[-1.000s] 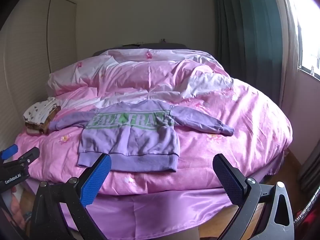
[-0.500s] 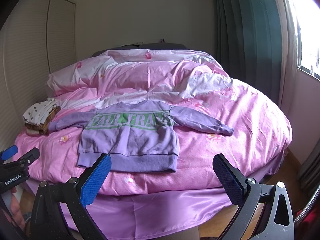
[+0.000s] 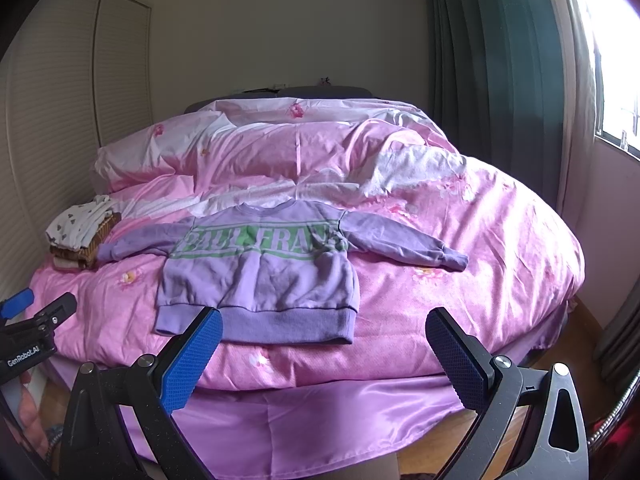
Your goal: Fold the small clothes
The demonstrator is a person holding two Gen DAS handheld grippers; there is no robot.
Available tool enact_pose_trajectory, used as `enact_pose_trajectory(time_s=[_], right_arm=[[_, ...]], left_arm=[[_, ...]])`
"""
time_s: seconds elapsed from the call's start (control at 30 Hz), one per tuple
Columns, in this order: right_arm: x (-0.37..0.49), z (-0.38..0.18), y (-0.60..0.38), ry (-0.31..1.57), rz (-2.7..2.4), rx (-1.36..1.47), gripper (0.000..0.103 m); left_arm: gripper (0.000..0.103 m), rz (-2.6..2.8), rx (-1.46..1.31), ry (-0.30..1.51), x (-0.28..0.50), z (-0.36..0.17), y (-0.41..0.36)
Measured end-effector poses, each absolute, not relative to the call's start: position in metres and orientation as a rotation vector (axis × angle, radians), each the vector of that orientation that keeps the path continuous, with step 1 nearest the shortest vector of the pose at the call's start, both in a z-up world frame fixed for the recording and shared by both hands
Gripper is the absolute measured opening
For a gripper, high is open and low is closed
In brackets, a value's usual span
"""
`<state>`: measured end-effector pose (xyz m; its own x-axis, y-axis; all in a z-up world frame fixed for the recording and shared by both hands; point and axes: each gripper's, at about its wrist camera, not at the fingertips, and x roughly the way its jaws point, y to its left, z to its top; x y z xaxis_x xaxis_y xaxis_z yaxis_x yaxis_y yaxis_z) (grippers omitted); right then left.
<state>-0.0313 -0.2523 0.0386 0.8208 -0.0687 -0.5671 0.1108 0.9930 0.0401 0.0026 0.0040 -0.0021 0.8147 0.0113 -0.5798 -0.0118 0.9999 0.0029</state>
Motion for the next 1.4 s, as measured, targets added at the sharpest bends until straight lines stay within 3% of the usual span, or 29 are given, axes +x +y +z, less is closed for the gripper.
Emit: enact_pose_trajectory(time_s=[1.4], right_arm=[[-0.004,0.052,-0.26,0.602,-0.108,0.097,0.103]], left_arm=[[0.103,0.001,0.006,0.625,0.026,0.014,0.0]])
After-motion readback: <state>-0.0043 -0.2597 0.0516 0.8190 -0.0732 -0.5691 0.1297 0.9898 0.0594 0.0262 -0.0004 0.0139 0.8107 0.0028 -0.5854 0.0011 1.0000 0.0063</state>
